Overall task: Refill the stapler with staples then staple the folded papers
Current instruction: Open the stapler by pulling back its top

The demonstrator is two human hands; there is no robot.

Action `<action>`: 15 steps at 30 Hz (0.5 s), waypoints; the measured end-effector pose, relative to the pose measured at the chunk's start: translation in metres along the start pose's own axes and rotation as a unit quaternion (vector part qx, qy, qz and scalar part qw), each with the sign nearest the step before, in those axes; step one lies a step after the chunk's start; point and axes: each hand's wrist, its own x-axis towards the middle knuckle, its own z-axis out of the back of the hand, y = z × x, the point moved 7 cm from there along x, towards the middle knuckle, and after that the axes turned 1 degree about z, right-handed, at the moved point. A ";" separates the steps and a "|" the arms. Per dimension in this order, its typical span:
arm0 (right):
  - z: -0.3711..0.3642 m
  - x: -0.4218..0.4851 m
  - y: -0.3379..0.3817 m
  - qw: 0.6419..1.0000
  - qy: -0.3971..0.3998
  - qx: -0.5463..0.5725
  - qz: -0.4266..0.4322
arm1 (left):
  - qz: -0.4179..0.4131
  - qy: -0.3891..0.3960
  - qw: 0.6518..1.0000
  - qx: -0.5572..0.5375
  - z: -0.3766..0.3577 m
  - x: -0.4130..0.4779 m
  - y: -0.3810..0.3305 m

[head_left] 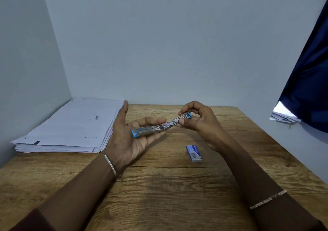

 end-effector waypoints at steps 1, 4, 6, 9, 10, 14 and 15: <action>0.001 0.000 0.001 1.000 0.004 0.011 -0.001 | 0.030 0.019 0.999 0.000 -0.002 -0.001 0.001; 0.003 0.000 0.003 0.999 0.024 0.033 -0.008 | 0.112 0.068 0.991 0.026 -0.010 -0.006 0.007; 0.000 0.000 0.003 0.998 0.048 0.046 -0.016 | 0.140 0.099 0.982 0.076 -0.018 -0.008 0.013; -0.008 -0.002 0.007 0.994 0.094 0.045 -0.012 | 0.178 0.151 0.962 0.143 -0.028 -0.012 0.028; -0.011 -0.003 0.009 0.993 0.112 0.040 -0.006 | 0.192 0.156 0.957 0.149 -0.029 -0.013 0.034; -0.027 -0.007 0.013 0.986 0.168 0.017 0.006 | 0.188 0.088 0.967 0.148 -0.027 -0.007 0.047; -0.031 -0.008 0.013 0.984 0.176 0.022 0.003 | 0.173 0.064 0.971 0.154 -0.025 -0.004 0.049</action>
